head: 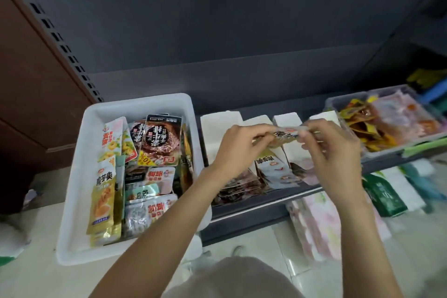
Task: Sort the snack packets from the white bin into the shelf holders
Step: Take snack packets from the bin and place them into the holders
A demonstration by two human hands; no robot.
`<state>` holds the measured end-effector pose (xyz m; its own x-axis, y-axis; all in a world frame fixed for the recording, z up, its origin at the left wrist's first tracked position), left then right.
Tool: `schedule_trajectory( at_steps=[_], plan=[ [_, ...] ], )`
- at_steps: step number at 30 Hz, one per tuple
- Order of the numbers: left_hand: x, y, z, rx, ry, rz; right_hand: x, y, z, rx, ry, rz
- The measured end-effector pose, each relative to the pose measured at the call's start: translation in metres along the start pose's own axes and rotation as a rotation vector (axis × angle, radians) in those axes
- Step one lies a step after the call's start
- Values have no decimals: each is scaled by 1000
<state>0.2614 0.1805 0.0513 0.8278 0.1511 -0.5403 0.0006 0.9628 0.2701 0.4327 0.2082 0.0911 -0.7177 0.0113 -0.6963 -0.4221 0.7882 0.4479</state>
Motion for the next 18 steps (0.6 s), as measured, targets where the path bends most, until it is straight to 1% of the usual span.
schedule_trajectory(
  at_steps=[2, 5, 7, 11, 14, 18],
  plan=[
    [15, 9, -4, 12, 96, -39, 5, -10, 18, 55, -40, -1],
    [29, 12, -12, -6, 252, -85, 21, -23, 42, 200, 79, 8],
    [36, 11, -17, -11, 314, -112, 31, -26, 53, 241, 107, -6],
    [44, 4, -19, -50, 304, -139, 37, -24, 59, 204, 31, -63],
    [43, -3, -22, -72, 337, -140, 44, -24, 64, 164, -19, -163],
    [36, -13, -25, -158, 366, -273, 59, -23, 64, 135, -266, -310]
  ],
)
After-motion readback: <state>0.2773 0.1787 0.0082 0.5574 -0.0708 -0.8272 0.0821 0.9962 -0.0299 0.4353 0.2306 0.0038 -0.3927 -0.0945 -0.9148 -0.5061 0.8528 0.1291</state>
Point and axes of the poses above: each hand's wrist, its own y-axis towards the middle knuckle, its own x-axis out of the palm, z = x × y, the point moved 2 cm from there along y, towards the middle knuckle, and after that the axes turned 7 degrees about -z, right-handed, at the moved point
